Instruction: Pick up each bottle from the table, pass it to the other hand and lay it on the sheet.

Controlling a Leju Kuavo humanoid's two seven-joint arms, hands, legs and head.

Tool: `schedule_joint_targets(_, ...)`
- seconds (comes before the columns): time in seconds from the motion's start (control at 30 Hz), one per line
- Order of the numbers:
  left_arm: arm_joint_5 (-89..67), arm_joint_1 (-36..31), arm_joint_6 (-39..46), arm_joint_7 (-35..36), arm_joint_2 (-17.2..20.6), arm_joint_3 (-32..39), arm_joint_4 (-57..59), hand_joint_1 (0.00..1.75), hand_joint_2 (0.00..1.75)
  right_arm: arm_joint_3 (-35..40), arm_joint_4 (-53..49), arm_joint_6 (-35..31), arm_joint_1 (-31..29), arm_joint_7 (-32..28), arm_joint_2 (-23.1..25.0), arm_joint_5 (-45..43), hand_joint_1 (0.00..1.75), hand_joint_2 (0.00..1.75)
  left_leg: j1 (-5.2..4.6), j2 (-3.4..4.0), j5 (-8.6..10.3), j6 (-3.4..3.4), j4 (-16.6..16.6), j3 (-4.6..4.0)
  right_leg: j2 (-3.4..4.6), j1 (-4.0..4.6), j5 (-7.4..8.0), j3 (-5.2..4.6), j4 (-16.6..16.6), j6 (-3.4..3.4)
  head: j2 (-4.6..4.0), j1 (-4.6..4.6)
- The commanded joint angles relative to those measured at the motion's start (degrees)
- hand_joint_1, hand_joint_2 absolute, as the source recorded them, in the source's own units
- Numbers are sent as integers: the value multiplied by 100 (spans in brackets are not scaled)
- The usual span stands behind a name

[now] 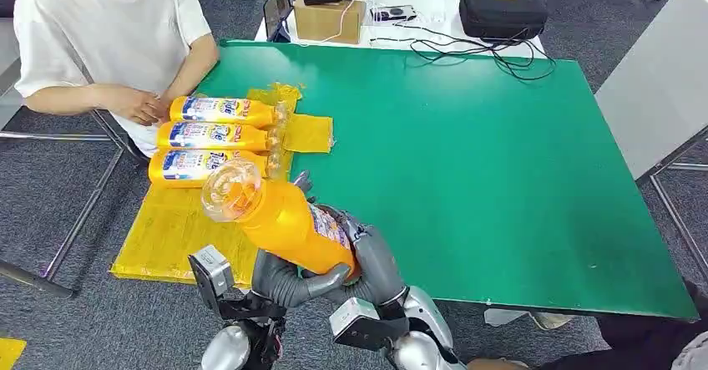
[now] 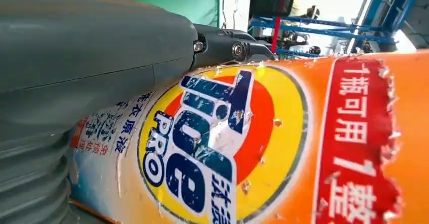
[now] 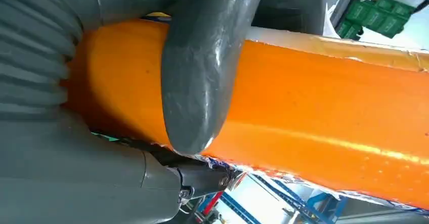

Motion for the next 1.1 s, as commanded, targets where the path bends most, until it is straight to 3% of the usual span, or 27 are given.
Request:
schedule_joint_targets(0.03,278,-371,128,168,-8,224,111,0,175,565,242,-25,28,-8,-258,71,175,175,6,-5,-8,-6,-5,26,-9,7,-10,29,-5,-13,0,0)
schedule_joint_targets(0.23,1226,-350,-789,230,152,83,-52,3,175,583,497,36,-9,-38,-290,-111,175,175,4,-5,-2,-4,-6,15,-8,5,-4,16,-6,-7,0,0)
schedule_joint_targets(0.27,1431,-330,-989,319,157,118,-90,148,175,569,549,18,10,-48,-314,-92,175,175,7,-7,-7,-6,-8,30,-12,9,-10,33,-9,-13,0,0)
schedule_joint_targets(0.3,1711,-309,-1255,381,125,183,-126,175,175,570,589,46,19,-54,-364,-96,175,175,4,-5,-2,-4,-7,16,-8,5,-4,17,-7,-7,0,-2)
schedule_joint_targets(0.7,2273,-161,-1829,584,13,413,-276,175,175,532,751,130,128,140,-536,142,175,175,8,-14,-9,-6,-6,31,-20,10,-13,36,-10,-13,0,0)
schedule_joint_targets(0.73,2336,-148,-1927,620,6,453,-275,175,175,535,784,108,160,164,-578,273,164,175,8,-14,-6,-5,-6,24,-19,9,-10,28,-10,-11,0,-2)
schedule_joint_targets(0.77,2373,-147,-2001,637,7,457,-269,175,175,537,800,79,175,154,-602,338,23,175,9,-18,-9,-6,-7,34,-24,11,-14,40,-12,-14,0,0)
schedule_joint_targets(0.8,2514,-151,-2189,640,-5,481,-245,175,175,489,820,-42,220,166,-590,433,0,175,8,-18,-5,-5,-7,25,-24,10,-10,30,-13,-10,0,-2)
schedule_joint_targets(0.87,2610,-151,-2373,629,-55,519,-210,175,175,432,807,-253,248,191,-536,626,0,175,8,-19,-5,-5,-7,27,-25,10,-11,31,-13,-10,0,-2)
schedule_joint_targets(0.9,2611,-159,-2435,624,-78,527,-197,175,175,374,759,-328,268,192,-475,652,0,0,9,-22,-9,-6,-8,36,-29,11,-15,42,-14,-14,0,-4)
schedule_joint_targets(1.1,2122,-254,-2179,438,-91,601,-146,175,175,302,644,-801,291,364,-391,1056,0,0,7,-19,-7,-6,-4,28,-25,9,-13,30,-9,-13,0,-2)
